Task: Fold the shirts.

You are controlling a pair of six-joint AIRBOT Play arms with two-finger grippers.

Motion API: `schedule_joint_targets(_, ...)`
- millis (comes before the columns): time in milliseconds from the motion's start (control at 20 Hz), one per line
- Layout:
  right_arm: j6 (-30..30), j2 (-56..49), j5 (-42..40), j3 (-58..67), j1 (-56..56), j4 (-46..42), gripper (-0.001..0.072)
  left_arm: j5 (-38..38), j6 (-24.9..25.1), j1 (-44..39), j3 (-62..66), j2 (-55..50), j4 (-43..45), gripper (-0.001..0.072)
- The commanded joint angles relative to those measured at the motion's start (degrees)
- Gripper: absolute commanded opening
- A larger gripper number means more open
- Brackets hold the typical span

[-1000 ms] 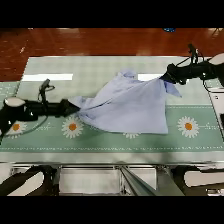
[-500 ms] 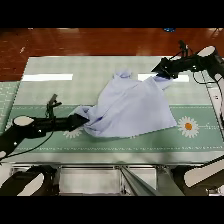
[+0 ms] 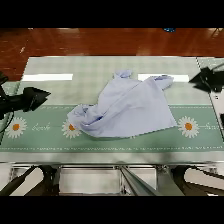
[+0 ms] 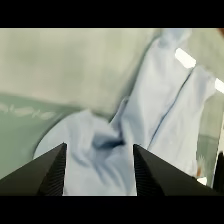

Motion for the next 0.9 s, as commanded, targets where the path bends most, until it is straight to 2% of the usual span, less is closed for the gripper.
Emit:
schedule_joint_targets(0,-5.6,8.5,-6.2,-20.1,-2.5,4.1,0.0414,-3.6,-3.3,-0.8,1.1,-10.3,5.1,0.0507)
schedule_joint_targets(100,-7.8,9.1,-5.3,-24.4,-2.5,6.2,0.0415,-4.1,-4.6,-4.0,1.9,-16.6,7.1,0.0507)
schedule_joint_targets(200,-8.3,9.1,-3.4,-25.3,-2.5,5.6,0.0408,-4.4,-9.6,-6.8,3.6,-21.5,13.2,0.0507)
schedule_joint_targets(450,-6.6,9.2,-2.4,-25.3,-2.5,3.1,0.0407,-1.5,-9.7,-16.0,4.6,-24.8,12.3,0.0505)
schedule_joint_targets(500,-5.3,9.2,-2.4,-25.3,-2.5,0.8,0.0407,-1.0,-9.7,-17.6,4.7,-24.8,12.2,0.0477)
schedule_joint_targets(550,-3.4,9.2,-2.1,-25.3,-2.5,-2.5,0.0408,-0.9,-9.1,-18.6,4.8,-24.8,12.2,0.0279)
schedule_joint_targets(600,-2.1,9.1,-1.4,-25.3,-2.5,-5.3,0.0408,-1.0,-6.7,-19.1,5.3,-24.8,12.1,0.0023)
schedule_joint_targets(700,-0.5,8.7,0.5,-26.8,-2.5,-8.2,0.0409,-1.6,-6.5,-19.2,6.6,-24.8,12.2,0.0019)
schedule_joint_targets(850,-0.6,6.2,-0.8,-30.8,-2.1,-4.1,0.0409,-2.5,-6.5,-19.2,8.6,-24.7,12.2,0.0019)
